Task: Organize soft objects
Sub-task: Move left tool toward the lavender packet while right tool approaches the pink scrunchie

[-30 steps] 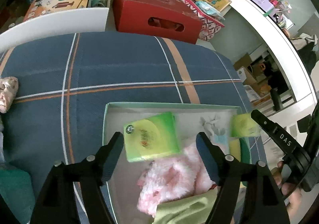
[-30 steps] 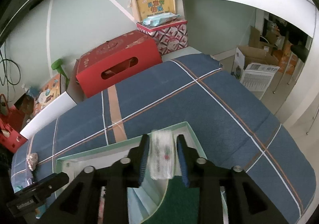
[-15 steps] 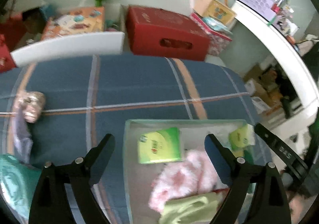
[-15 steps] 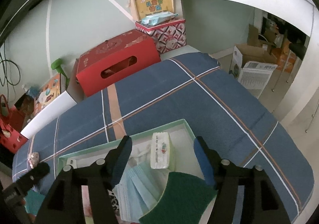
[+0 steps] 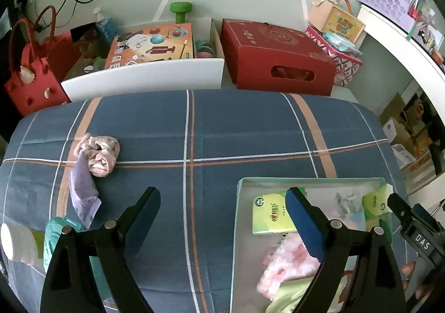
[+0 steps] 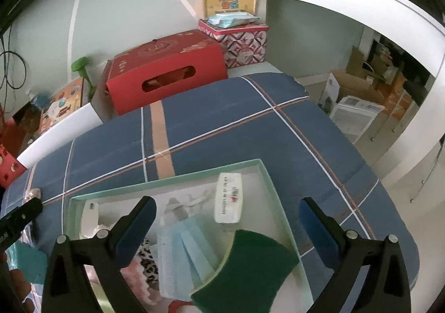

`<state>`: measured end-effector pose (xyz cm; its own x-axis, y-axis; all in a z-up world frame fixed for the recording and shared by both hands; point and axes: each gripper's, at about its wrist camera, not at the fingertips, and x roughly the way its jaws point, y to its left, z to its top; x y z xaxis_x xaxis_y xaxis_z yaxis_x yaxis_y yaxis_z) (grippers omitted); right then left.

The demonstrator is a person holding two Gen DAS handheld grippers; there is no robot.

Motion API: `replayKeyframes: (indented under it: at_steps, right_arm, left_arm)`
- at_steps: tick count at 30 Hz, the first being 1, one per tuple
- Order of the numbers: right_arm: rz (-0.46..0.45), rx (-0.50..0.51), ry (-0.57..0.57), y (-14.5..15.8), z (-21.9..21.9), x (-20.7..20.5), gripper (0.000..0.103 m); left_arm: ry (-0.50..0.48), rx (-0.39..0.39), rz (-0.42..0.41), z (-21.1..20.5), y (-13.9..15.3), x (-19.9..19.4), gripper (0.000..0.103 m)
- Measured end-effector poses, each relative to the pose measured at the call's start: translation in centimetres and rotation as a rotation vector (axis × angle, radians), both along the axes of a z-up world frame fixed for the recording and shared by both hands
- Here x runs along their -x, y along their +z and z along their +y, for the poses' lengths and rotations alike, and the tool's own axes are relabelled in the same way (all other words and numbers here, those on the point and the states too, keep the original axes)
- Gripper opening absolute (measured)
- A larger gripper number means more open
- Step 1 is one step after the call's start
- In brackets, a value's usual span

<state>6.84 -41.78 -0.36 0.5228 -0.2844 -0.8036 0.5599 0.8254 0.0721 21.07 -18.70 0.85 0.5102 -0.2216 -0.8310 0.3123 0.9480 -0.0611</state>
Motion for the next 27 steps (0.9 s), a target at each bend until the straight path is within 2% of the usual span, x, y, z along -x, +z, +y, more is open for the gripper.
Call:
replayKeyframes:
  at_steps: [5,12,23,27]
  right_arm:
    - [-0.009,-0.002,0.021,0.3,0.8,-0.2,0.103]
    - [-0.091,-0.016,0.097,2.7,3.5,-0.2,0.103]
    - [-0.144,-0.039,0.272,5.6,10.6,-3.1,0.103]
    - [-0.153,-0.065,0.355,6.5,13.6,-4.7,0.103]
  left_arm:
    - [-0.005,0.003,-0.012,0.3,0.8,0.2,0.091]
    - [0.024,0.008,-0.061,2.9,3.3,0.5,0.091]
    - [0.174,0.093,-0.081,12.3,6.5,-1.2,0.091]
    - [0.203,0.059,-0.096,15.9,7.9,-2.3,0.091]
